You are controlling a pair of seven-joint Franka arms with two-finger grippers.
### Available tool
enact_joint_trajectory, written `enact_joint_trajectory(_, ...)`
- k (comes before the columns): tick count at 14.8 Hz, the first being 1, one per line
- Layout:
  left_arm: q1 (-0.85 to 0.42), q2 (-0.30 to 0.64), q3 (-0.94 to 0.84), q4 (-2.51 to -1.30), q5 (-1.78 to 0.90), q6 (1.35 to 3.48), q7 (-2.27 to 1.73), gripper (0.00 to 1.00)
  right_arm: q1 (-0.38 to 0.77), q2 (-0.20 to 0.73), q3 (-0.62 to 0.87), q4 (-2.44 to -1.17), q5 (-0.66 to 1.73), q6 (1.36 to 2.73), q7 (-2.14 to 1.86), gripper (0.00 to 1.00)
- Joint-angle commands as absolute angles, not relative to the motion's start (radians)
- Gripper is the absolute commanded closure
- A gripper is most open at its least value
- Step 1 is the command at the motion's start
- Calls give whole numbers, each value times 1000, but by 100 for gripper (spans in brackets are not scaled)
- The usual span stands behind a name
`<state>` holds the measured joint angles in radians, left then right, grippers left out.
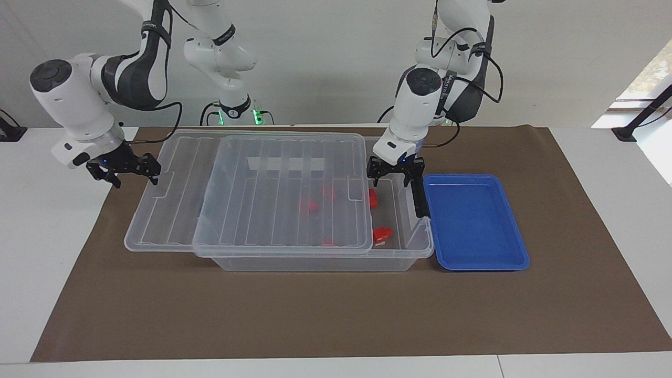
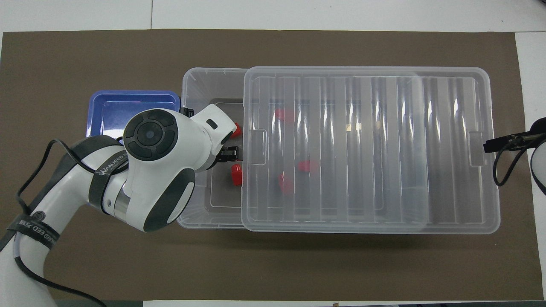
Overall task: Place red block in blue tray from box
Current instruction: 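Grasp a red block inside the clear box with the left gripper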
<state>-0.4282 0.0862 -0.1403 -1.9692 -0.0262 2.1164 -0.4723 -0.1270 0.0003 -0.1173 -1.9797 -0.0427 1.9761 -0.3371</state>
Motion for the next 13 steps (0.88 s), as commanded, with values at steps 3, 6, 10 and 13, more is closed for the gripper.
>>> enact_joint_trajectory(3,-446,95,-129,-2002,-20,2180,-488,8,-170,-15,-118,-2005,-51,2025,-432,0)
enact_joint_trajectory(6,-472,95,-129,-2036,-20,2209,-494,7,-184,-14,-118,-2003,-61,2029,-465,0)
enact_joint_trajectory(10,-497,129,-129,-2084,-20,2285,-549,7,-207,-12,-118,-2003,-66,2043,-508,0)
enact_joint_trajectory(13,-512,162,-127,-2121,-18,2345,-561,7,-216,-12,-118,-2003,-66,2043,-529,0)
